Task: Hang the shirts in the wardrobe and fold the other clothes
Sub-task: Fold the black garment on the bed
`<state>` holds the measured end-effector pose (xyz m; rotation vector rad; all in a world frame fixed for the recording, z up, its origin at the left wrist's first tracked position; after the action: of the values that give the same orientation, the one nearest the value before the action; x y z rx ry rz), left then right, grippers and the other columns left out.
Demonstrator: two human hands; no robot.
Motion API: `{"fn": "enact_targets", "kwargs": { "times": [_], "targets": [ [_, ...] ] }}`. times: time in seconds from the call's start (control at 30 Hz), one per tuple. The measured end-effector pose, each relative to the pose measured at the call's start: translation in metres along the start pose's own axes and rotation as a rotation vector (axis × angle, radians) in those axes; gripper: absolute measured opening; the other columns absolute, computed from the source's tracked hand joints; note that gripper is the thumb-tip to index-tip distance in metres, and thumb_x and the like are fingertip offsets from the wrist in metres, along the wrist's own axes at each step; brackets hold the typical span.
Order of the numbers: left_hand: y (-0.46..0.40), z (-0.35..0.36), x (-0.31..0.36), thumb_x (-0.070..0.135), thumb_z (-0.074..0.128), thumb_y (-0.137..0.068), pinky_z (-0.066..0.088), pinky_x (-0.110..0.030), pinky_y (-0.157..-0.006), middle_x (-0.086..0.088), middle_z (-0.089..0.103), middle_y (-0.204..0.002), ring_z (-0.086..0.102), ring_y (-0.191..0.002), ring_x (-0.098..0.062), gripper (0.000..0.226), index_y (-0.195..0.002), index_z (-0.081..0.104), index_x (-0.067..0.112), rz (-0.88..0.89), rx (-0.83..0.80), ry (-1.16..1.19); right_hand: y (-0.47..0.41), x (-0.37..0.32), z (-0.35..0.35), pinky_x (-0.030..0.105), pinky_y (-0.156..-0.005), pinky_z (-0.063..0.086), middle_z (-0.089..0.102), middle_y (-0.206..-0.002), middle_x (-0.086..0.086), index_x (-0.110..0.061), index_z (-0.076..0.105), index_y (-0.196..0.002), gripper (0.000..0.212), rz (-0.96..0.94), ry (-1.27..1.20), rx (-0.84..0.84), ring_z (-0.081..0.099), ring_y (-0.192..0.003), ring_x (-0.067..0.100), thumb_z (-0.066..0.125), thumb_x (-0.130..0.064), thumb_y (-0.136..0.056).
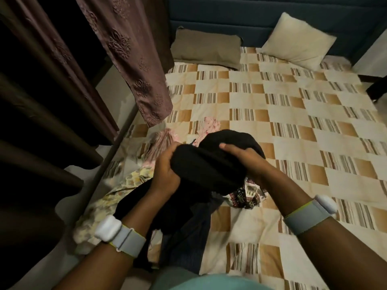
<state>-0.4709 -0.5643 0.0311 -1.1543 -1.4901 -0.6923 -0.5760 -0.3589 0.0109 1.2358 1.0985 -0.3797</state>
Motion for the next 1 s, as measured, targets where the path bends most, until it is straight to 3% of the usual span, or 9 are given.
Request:
{"fn": "enact_targets", "kwargs": {
  "times": [0.07, 0.2, 0.33, 0.43, 0.5, 0.63, 0.77, 0.9, 1.0],
  "targets": [
    [-0.017, -0.015, 0.022, 0.022, 0.054, -0.095, 0.057, -0.035, -0.094, -0.002, 0.074, -0.109, 0.069, -0.106, -0.015, 0.029, -0.115, 0.07, 0.008, 0.041, 0.053, -0.102, -0.007, 0.021, -0.03, 0.03, -0.066, 0.056, 0.073, -0.086, 0.01, -0.003, 0.069, -0.088, 0.054, 0.008, 0.353, 0.044, 0.071, -0.069, 0.022, 0.077, -0.055, -0.084],
    [-0.033, -0.034, 0.059, 0.005, 0.052, -0.087, 0.059, -0.035, -0.08, 0.0, 0.074, -0.09, 0.07, -0.087, -0.017, 0.025, -0.099, 0.072, 0.011, 0.006, 0.028, -0.167, 0.001, 0.042, -0.078, 0.045, -0.087, 0.062, 0.079, -0.095, 0.012, -0.006, 0.076, -0.104, 0.06, 0.025, 0.314, -0.019, 0.077, -0.083, 0.028, 0.064, -0.063, -0.091],
    [-0.046, -0.05, 0.071, 0.002, 0.044, -0.08, 0.048, -0.026, -0.058, 0.013, 0.066, -0.062, 0.062, -0.06, -0.006, 0.032, -0.076, 0.069, 0.021, -0.061, 0.047, -0.251, 0.029, 0.025, -0.079, 0.024, -0.072, 0.058, 0.08, -0.093, -0.007, -0.022, 0.069, -0.114, 0.065, 0.015, 0.338, -0.402, 0.077, -0.085, 0.013, 0.057, -0.079, -0.085],
    [-0.062, -0.078, 0.066, 0.004, 0.043, -0.079, 0.046, -0.028, -0.056, 0.006, 0.064, -0.058, 0.06, -0.053, -0.015, 0.029, -0.072, 0.068, 0.018, -0.136, 0.084, -0.371, 0.051, 0.023, -0.059, 0.017, -0.065, 0.055, 0.078, -0.088, -0.009, -0.025, 0.065, -0.107, 0.038, 0.022, 0.8, -0.648, 0.075, -0.079, 0.008, 0.086, -0.043, -0.081],
    [-0.07, -0.098, 0.059, 0.006, 0.044, -0.078, 0.049, -0.033, -0.057, 0.001, 0.066, -0.062, 0.063, -0.059, -0.02, 0.029, -0.075, 0.069, 0.02, -0.132, 0.083, -0.502, 0.052, 0.018, -0.051, 0.019, -0.068, 0.057, 0.076, -0.094, -0.002, -0.024, 0.065, -0.102, 0.032, -0.014, 0.934, -0.566, 0.075, -0.082, 0.011, 0.088, -0.032, -0.081],
    [-0.071, -0.141, 0.019, 0.01, 0.048, -0.08, 0.057, -0.044, -0.082, -0.008, 0.074, -0.095, 0.07, -0.094, -0.032, 0.035, -0.101, 0.073, 0.025, -0.226, 0.098, -0.692, 0.052, -0.006, -0.031, 0.042, -0.092, 0.058, 0.072, -0.11, 0.025, -0.005, 0.065, -0.118, 0.046, 0.018, 0.4, -0.451, 0.073, -0.099, 0.039, 0.082, -0.031, -0.084],
    [-0.045, -0.134, -0.022, 0.035, 0.07, -0.077, 0.047, -0.049, -0.103, -0.009, 0.055, -0.132, 0.054, -0.125, -0.037, 0.055, -0.131, 0.058, 0.033, -0.336, -0.116, -0.902, 0.059, -0.024, 0.012, 0.041, -0.091, 0.056, 0.073, -0.116, 0.02, -0.004, 0.073, -0.116, 0.032, 0.059, -0.334, -0.396, 0.073, -0.104, 0.032, 0.058, -0.027, -0.1],
    [0.034, -0.07, -0.004, 0.055, 0.07, -0.073, 0.05, -0.028, -0.088, 0.004, 0.054, -0.115, 0.06, -0.099, -0.013, 0.052, -0.118, 0.057, 0.031, -0.139, -0.118, -0.266, 0.043, -0.019, 0.056, 0.043, -0.111, 0.045, 0.067, -0.099, 0.015, -0.002, 0.072, -0.091, 0.034, 0.187, -0.67, -0.332, 0.066, -0.105, 0.031, 0.072, -0.036, -0.092],
    [0.08, -0.007, 0.007, 0.049, 0.084, -0.078, 0.053, -0.018, -0.089, 0.015, 0.064, -0.119, 0.064, -0.108, 0.0, 0.062, -0.127, 0.05, 0.033, -0.206, -0.353, 0.072, 0.04, -0.007, 0.079, 0.043, -0.121, 0.031, 0.059, -0.11, 0.015, -0.006, 0.065, -0.099, 0.038, 0.216, -0.826, -0.365, 0.05, -0.127, 0.031, 0.079, -0.04, -0.088]
  ]
}}
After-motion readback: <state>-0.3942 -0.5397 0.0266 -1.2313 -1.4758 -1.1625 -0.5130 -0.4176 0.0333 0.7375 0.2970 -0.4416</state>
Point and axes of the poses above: each hand's wrist, its own y-axis away from the middle knuckle, its own z-axis out of the palm, x = y × z, the point moved 5 cm from there along -y, towards the middle knuckle
